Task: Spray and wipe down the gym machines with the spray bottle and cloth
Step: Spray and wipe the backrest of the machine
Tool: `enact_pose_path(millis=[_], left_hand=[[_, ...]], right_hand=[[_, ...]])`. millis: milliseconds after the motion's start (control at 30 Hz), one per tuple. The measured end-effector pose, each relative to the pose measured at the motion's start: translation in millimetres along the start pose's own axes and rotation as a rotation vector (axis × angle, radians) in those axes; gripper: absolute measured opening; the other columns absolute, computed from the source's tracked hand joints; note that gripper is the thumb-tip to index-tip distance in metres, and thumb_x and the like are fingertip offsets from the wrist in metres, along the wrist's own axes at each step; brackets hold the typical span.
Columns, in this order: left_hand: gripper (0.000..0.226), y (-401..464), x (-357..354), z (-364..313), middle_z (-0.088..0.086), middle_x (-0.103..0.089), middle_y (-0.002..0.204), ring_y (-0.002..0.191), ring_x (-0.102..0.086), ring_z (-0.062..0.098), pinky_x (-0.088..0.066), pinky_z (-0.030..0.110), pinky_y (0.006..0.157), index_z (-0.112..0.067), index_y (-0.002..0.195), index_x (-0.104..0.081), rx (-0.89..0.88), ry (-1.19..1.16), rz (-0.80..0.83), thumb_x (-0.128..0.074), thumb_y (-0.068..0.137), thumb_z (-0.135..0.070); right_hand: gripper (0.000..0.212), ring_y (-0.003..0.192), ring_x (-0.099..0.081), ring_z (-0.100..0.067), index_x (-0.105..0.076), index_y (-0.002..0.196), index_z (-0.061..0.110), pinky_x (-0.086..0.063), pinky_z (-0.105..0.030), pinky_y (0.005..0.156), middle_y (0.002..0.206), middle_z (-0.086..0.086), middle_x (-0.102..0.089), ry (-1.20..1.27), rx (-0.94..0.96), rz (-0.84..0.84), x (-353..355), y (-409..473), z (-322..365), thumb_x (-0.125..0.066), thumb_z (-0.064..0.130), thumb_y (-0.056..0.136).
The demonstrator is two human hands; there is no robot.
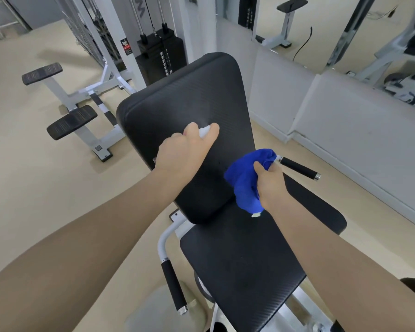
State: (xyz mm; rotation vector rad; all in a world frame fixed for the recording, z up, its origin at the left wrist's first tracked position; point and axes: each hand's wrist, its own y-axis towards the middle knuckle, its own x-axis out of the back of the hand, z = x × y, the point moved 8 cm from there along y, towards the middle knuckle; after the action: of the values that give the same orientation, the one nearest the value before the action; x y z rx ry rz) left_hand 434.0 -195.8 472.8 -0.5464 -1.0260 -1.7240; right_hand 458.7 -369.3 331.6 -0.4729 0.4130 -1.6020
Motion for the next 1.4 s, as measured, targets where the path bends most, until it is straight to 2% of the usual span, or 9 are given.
enact_pose_path(millis=[367, 533, 633, 800, 900, 967, 1067, 1267, 1400], left_hand=[[0.064, -46.5, -36.8, -21.2, 0.002, -0.025, 0.063, 0.046, 0.009, 0.015, -0.004, 0.019, 0.040, -0.029, 0.105, -0.063, -0.048, -0.102, 0.191, -0.058, 0.048, 0.000], [0.079, -24.7, -25.5, -9.1, 0.003, -0.032, 0.065, 0.038, 0.002, 0.012, -0.001, 0.015, 0.041, -0.025, 0.138, -0.042, 0.003, -0.256, 0.190, -0.055, 0.064, 0.000], [0.056, -16.4, -24.4, 33.6, 0.004, -0.048, 0.089, 0.041, -0.028, 0.013, -0.015, 0.023, 0.038, -0.016, 0.139, -0.027, 0.179, -0.448, 0.252, -0.053, 0.090, -0.019], [0.028, -22.2, -6.4, 95.8, 0.020, -0.053, 0.119, 0.058, -0.047, 0.028, -0.029, 0.025, 0.046, -0.003, 0.107, -0.053, 0.328, -0.650, -0.048, -0.062, 0.081, -0.006], [0.043, -41.6, -47.2, 129.1, 0.007, -0.033, 0.147, 0.092, -0.054, 0.027, -0.041, 0.031, 0.067, -0.014, 0.127, -0.046, 0.641, -0.874, 0.044, -0.059, 0.087, -0.012], [0.045, -54.4, -71.7, 136.3, 0.002, -0.051, 0.129, 0.104, -0.056, 0.026, -0.049, 0.036, 0.071, -0.027, 0.129, -0.042, 0.810, -1.149, 0.108, -0.059, 0.088, -0.021], [0.030, -63.3, -93.7, 129.8, 0.002, -0.056, 0.079, 0.065, -0.055, 0.021, -0.048, 0.030, 0.048, -0.038, 0.107, -0.044, 0.950, -1.535, 0.136, -0.058, 0.088, -0.019], [0.039, -61.7, -102.3, 128.7, 0.000, -0.052, 0.075, 0.056, -0.049, 0.015, -0.048, 0.020, 0.050, -0.037, 0.105, -0.048, 0.978, -1.812, 0.071, -0.060, 0.087, -0.005], [0.039, -63.5, -105.5, 131.3, -0.001, -0.054, 0.075, 0.056, -0.049, 0.015, -0.048, 0.021, 0.052, -0.034, 0.111, -0.047, 0.969, -1.781, 0.082, -0.061, 0.087, -0.007]], right_hand=[[0.022, 0.076, -0.051, -0.014, -0.039, 0.115, 0.011, -0.046, -0.033, 0.075, 0.081, 0.003, -0.049, -0.103, 0.158, -0.043, -1.2, -3.1, -1.7, -0.047, 0.019, 0.096], [0.016, 0.065, -0.046, -0.008, -0.030, 0.104, 0.016, -0.040, -0.022, 0.063, 0.073, 0.003, -0.044, -0.080, 0.319, -0.141, -13.0, -2.2, 40.1, -0.044, 0.016, 0.097], [0.009, 0.062, -0.040, -0.007, -0.031, 0.098, 0.020, -0.036, -0.020, 0.060, 0.071, 0.007, -0.038, -0.044, 0.478, -0.187, -32.5, -2.7, 91.6, -0.037, 0.013, 0.098], [0.022, 0.088, -0.047, -0.008, -0.045, 0.118, 0.011, -0.034, -0.011, 0.077, 0.108, -0.001, -0.051, -0.202, 0.864, -0.031, -119.5, -25.4, 156.2, -0.041, 0.008, 0.096], [0.028, 0.082, -0.047, -0.010, -0.052, 0.123, 0.010, -0.038, -0.016, 0.074, 0.110, -0.009, -0.053, -0.356, 0.980, -0.095, -154.9, -23.0, 170.2, -0.045, 0.014, 0.097], [0.032, 0.078, -0.052, -0.019, -0.056, 0.124, 0.010, -0.044, -0.028, 0.069, 0.105, -0.012, -0.053, -0.410, 1.057, -0.187, -166.8, -24.8, 168.7, -0.047, 0.017, 0.094], [0.037, 0.069, -0.053, -0.022, -0.055, 0.125, 0.004, -0.043, -0.029, 0.058, 0.099, -0.015, -0.054, -0.501, 1.177, -0.143, -194.6, -47.5, 146.2, -0.047, 0.013, 0.091], [0.043, 0.068, -0.054, -0.033, -0.060, 0.117, -0.002, -0.047, -0.032, 0.058, 0.090, -0.020, -0.058, -0.803, 1.488, 0.012, -218.8, -79.8, 117.5, -0.041, 0.006, 0.079], [0.044, 0.079, -0.052, -0.032, -0.057, 0.122, 0.004, -0.046, -0.034, 0.063, 0.099, -0.018, -0.054, -0.751, 1.234, -0.229, -186.3, -35.4, 155.7, -0.045, -0.002, 0.081]])
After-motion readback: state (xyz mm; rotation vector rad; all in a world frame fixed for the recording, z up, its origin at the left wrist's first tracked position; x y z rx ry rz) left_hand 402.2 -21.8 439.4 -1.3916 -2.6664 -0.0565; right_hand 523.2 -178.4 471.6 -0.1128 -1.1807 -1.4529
